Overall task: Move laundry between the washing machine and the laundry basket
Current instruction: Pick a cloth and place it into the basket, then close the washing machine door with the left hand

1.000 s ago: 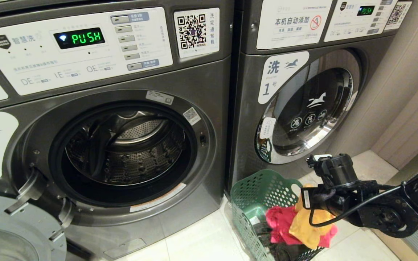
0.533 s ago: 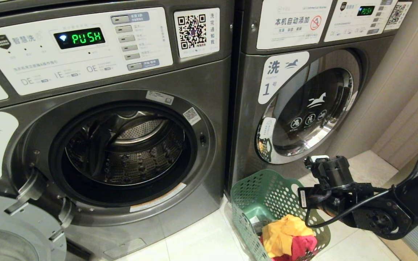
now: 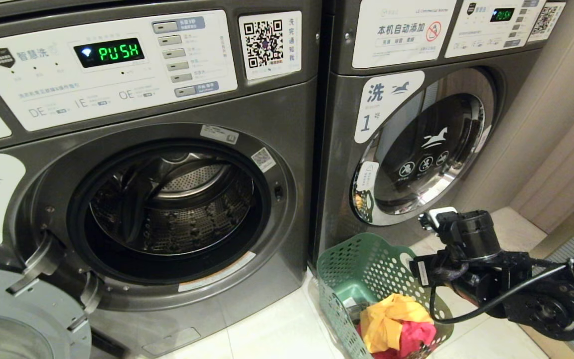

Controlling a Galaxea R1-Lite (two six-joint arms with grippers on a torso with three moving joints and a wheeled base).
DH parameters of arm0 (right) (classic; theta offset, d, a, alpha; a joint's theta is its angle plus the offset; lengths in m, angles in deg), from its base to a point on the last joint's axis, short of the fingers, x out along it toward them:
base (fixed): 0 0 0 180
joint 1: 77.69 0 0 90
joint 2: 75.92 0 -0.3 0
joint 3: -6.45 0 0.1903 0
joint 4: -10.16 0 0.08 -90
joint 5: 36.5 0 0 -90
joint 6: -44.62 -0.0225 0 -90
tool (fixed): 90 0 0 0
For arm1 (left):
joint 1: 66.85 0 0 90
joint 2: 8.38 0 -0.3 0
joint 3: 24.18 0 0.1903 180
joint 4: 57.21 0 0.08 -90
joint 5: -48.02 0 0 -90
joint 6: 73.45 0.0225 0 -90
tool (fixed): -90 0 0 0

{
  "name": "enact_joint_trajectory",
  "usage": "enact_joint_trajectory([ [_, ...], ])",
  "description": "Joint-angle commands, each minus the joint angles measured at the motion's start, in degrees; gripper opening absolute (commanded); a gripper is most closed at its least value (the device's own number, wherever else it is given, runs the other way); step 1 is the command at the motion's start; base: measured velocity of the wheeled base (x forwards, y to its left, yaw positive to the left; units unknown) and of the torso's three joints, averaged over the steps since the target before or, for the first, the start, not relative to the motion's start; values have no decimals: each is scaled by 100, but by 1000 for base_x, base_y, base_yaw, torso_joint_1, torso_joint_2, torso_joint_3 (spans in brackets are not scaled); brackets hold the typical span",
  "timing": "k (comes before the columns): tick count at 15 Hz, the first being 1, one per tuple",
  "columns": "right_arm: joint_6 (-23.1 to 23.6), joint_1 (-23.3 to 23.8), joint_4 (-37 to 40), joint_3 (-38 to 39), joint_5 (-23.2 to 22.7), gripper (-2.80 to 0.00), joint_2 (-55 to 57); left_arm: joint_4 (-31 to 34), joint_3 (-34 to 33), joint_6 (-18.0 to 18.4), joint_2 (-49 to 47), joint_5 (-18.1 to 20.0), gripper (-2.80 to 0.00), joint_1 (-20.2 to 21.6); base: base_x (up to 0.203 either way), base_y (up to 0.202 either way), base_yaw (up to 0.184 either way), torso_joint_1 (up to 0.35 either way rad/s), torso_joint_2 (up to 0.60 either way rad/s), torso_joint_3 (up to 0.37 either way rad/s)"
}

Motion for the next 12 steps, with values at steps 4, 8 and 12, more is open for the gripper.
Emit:
enact_joint_trajectory([
  [4,381,-290,-15,493,193,0,-1116,-7,0,0,-1,-1,-280,2,0,0,0,0,0,0],
  [8,779,-391,152,1048,178,0,-2497,1,0,0,-1,-1,-280,2,0,0,0,0,0,0],
  [12,849,-367,200,2154,256,0,-3438,1,0,-8,-1,6,-280,2,0,0,0,0,0,0],
])
